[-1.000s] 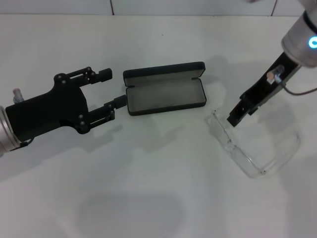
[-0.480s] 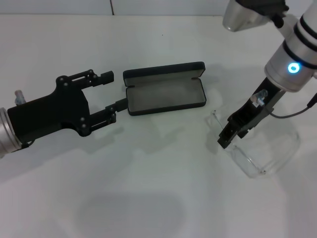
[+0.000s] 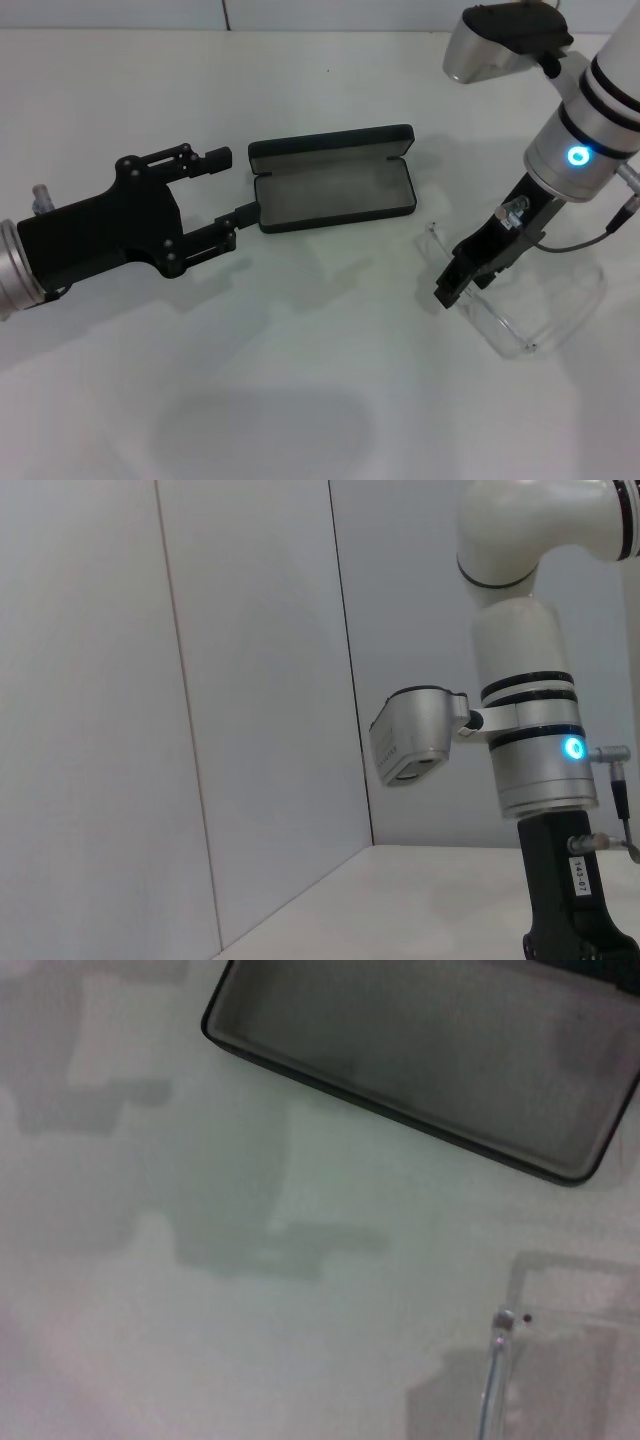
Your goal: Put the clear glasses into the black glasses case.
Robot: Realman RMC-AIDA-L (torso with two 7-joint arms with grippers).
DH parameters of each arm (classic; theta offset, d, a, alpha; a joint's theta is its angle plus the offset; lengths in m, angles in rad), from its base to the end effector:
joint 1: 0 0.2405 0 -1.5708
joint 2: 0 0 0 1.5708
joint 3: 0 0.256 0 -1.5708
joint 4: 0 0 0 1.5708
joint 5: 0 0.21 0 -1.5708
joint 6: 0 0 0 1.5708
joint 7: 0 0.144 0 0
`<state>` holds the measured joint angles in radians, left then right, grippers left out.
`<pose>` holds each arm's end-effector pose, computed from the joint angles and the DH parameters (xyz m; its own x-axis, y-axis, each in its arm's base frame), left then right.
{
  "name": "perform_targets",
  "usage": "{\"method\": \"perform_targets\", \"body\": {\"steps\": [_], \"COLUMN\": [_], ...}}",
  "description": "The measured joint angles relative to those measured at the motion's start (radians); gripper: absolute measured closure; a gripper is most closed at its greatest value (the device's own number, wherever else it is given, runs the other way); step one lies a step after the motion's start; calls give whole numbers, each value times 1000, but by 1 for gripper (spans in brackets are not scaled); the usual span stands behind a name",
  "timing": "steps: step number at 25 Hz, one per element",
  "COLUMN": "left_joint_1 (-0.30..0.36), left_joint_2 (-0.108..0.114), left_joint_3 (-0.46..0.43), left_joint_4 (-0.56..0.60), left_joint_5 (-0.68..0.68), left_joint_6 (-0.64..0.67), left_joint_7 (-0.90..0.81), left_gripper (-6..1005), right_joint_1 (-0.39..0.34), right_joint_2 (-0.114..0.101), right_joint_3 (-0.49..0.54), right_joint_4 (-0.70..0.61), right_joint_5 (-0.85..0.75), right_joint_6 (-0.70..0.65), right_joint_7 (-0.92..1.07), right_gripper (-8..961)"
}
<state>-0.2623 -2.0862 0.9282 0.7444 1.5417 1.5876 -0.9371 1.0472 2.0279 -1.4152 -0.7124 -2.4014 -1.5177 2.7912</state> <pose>-0.2750 0.2823 0.0152 0.7916 -0.0748 0.6064 0.2390 -0.8755 -0.4201 0.1349 0.3860 -0.0532 0.5080 -0.8008 0.3173 -0.7482 -0.5927 -0.2982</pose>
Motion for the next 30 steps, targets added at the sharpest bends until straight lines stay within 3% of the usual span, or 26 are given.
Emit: {"method": "perform_targets", "body": {"steps": [11,22,27,30], "left_joint_1": [1,4,4,6], "left_joint_2": [-1,-2,-2,-2], "left_joint_3": [0,0,-1,-2], "left_joint_4": [0,0,0,0], "left_joint_5": [0,0,-1,-4], "left_joint_6": [0,0,0,0], "left_joint_7": [1,1,1,1], "left_gripper": [390,391,391,391], "right_joint_1": [2,-1,-1,-1], "right_joint_2": [0,-1,-2,-3], "right_joint_3": [-36,-51,-44,-44], "right_joint_4": [15,11,11,-10], "right_joint_5": [1,3,4,7], "right_joint_6": [5,8,0,-15], "right_joint_7": [-22,-52,-52,-52], "right_gripper": [395,557,781,794]}}
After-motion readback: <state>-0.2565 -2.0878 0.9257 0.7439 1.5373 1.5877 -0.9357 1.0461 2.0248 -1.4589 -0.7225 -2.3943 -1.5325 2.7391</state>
